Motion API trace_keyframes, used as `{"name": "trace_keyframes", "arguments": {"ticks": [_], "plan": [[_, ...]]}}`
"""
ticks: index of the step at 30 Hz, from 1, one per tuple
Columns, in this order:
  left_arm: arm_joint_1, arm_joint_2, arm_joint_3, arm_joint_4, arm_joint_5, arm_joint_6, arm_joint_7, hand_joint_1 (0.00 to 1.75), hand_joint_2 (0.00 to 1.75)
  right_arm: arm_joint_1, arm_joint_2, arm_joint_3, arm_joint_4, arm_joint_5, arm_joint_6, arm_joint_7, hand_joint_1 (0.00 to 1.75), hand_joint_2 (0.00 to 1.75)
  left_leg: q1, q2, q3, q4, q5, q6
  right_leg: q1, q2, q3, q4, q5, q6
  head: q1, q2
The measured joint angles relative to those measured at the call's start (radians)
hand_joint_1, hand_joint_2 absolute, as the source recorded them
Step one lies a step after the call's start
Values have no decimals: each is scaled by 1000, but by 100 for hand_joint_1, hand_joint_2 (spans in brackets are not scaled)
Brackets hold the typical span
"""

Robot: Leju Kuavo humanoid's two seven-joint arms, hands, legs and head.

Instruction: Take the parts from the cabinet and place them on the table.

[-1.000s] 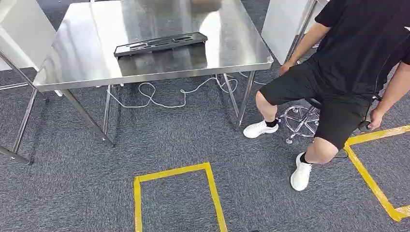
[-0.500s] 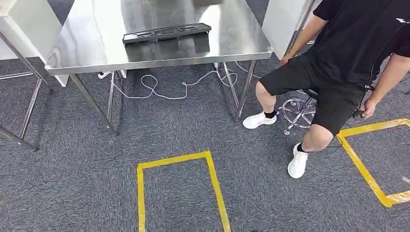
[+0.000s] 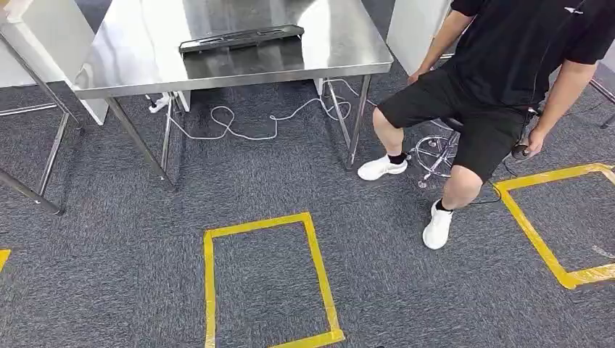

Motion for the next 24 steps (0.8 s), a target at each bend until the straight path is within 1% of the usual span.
{"name": "trace_keyframes", "arguments": {"ticks": [1,2,3,4,5,6,7,8,9,10,11,12,13,14,15,16,17,18,19,20,21,22,23,24], "plan": [[-2,0,-2,0,0,0,-2,0,0,0,0,0,0,0,0,-1,0,0,-1,-1,15,-33,-15,5,0,-2,-3,3,7,8,4,0],[-2,0,-3,0,0,0,-3,0,0,-1,0,0,0,0,0,-2,0,0,-6,-1,7,-35,-16,6,-1,-6,-8,3,18,13,4,0],[-1,0,-4,0,0,0,-3,0,0,-2,0,0,0,0,0,-2,0,0,-10,-1,1,-32,-11,13,-5,-6,-12,0,29,21,4,0],[1,-2,-5,0,-1,0,-3,0,0,1,-1,0,1,0,0,-2,0,0,-9,1,-16,-39,3,24,2,-5,-19,-4,39,29,3,0],[0,-6,-5,1,-2,-2,-3,0,0,-1,-2,0,4,-1,0,-2,0,0,0,11,-24,-48,21,34,1,-5,-25,10,27,31,2,0],[0,-5,-6,1,-8,-3,-2,0,0,0,-3,0,4,-1,-1,-2,0,0,-4,9,-40,-53,36,42,1,0,-43,38,-22,22,3,0],[0,-5,-7,1,-8,-3,-2,0,0,1,-2,0,4,-1,-2,-2,0,0,-3,12,-55,-52,52,47,-4,3,-68,97,-83,11,8,0],[0,-5,-8,1,-11,-3,-1,0,0,2,-2,0,4,-2,-2,-2,0,0,-4,13,-73,-51,67,47,-5,5,-83,173,-134,8,10,0],[0,-5,-9,1,-13,-3,0,0,0,1,-2,0,4,-2,-3,-2,0,0,-6,13,-89,-50,79,46,-9,5,-95,241,-164,10,9,0],[0,-5,-10,1,-16,-3,1,0,0,1,-2,0,4,-2,-3,-2,0,0,-6,17,-109,-50,94,44,-12,6,-97,299,-174,21,10,0],[0,-6,-10,1,-16,-3,3,0,0,1,-2,0,4,-3,-3,-2,0,0,-6,17,-126,-49,108,41,-14,6,-79,311,-154,37,10,0],[0,-7,-11,1,-16,-2,4,0,0,1,-2,0,4,-3,-3,0,0,0,-5,18,-144,-49,118,37,-17,6,-40,280,-118,54,10,0],[0,-9,-11,1,-16,-1,4,0,0,1,-2,0,4,-3,-3,2,0,0,-4,18,-160,-48,130,32,-18,6,13,219,-87,65,11,0],[0,-9,-13,1,-16,2,3,0,0,-1,-2,0,4,-5,-3,5,0,0,-4,17,-174,-46,141,26,-22,6,78,136,-78,66,11,0],[-2,-8,-14,0,-18,7,3,0,0,-4,0,0,3,-6,-3,11,0,0,-8,17,-176,-39,151,18,-23,3,164,29,-109,54,11,0],[-1,-11,-15,0,-19,11,2,0,0,-7,1,0,3,-7,-1,16,0,0,-9,19,-182,-30,159,12,-8,2,225,-84,-145,41,18,0],[0,-10,-16,0,-21,15,2,0,0,-6,3,0,3,-8,2,18,0,0,-9,24,-177,-38,169,5,-10,8,205,-69,-144,33,7,0],[0,-9,-16,0,-21,16,1,0,0,-6,4,0,4,-8,2,21,0,0,-5,24,-179,-37,175,2,-9,10,202,-67,-141,27,7,0],[1,-9,-16,0,-22,16,1,0,0,-5,4,0,4,-9,3,25,0,0,0,28,-180,-39,183,-7,-11,14,194,-64,-135,17,6,0],[3,-9,-16,0,-23,16,0,0,0,-4,4,0,5,-10,3,27,0,0,7,24,-188,-34,180,-15,-24,15,189,-65,-122,2,3,0],[4,-8,-16,0,-23,16,0,0,0,-1,6,0,5,-10,3,29,0,0,9,17,-200,-7,129,-16,-20,16,181,-65,-113,-10,2,0],[5,-8,-16,0,-23,16,0,0,0,2,5,0,5,-11,3,30,0,0,8,13,-215,46,66,-16,-17,16,172,-65,-104,-22,1,0],[6,-10,-16,0,-23,16,0,0,0,3,6,0,5,-11,3,30,0,0,8,8,-234,109,16,-19,-15,18,164,-64,-96,-26,0,0],[6,-9,-16,0,-23,16,0,0,0,4,8,0,5,-11,3,30,0,0,9,6,-261,202,-30,-22,-10,23,152,-62,-87,-28,0,0]]}}
